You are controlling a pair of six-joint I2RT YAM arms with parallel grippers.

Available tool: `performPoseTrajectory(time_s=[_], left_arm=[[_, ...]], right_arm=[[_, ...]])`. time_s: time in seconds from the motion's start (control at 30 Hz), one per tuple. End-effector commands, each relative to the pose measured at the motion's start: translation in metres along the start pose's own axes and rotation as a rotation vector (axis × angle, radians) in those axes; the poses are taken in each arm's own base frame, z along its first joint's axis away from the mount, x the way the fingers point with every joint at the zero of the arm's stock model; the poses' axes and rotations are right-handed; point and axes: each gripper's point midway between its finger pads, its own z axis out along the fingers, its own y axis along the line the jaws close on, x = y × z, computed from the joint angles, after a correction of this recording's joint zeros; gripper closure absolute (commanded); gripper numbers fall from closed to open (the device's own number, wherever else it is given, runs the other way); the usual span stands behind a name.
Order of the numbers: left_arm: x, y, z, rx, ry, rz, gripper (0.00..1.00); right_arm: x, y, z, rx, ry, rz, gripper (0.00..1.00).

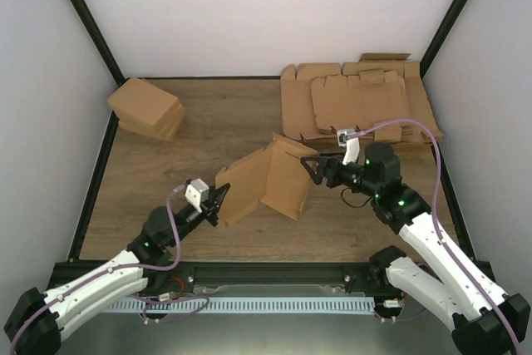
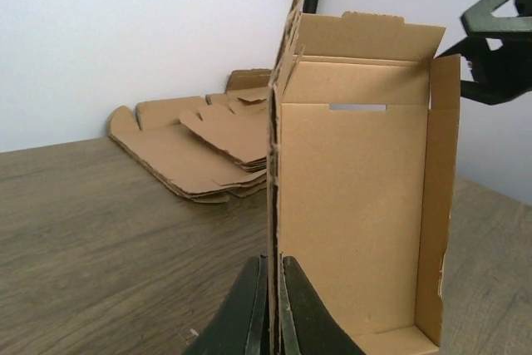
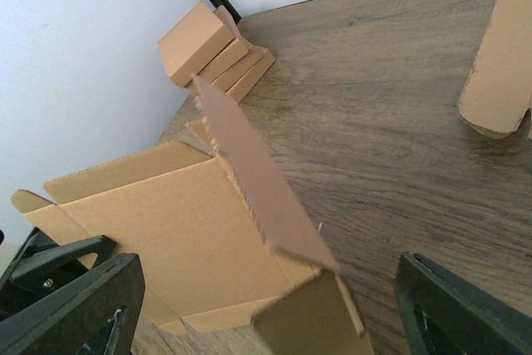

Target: Fold the paper box

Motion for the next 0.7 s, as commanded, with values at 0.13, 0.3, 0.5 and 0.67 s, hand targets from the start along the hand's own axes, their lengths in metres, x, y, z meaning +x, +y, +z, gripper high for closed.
performPoseTrajectory(time_s=[0.13, 0.3, 0.5, 0.67], left_arm=[[0.032, -0.009, -0.009, 0.06, 0.074, 0.055, 0.96], [0.042, -0.012, -0.008, 0.075, 0.11, 0.032, 0.96], [0.046, -0.013, -0.007, 0.074, 0.124, 0.03, 0.96], [0.045, -0.013, -0.008, 0.074, 0.119, 0.032, 0.96]], right_arm=[[-0.009, 0.018, -0.014, -0.065, -0.032, -0.017, 0.14], [-0.011, 0.038, -0.023, -0.14, -0.009, -0.113, 0.07], [-0.042, 0.026, -0.023, 0.022, -0.027, -0.225, 0.06], [-0.057, 0.034, -0.006, 0.016, 0.094, -0.326, 0.11]])
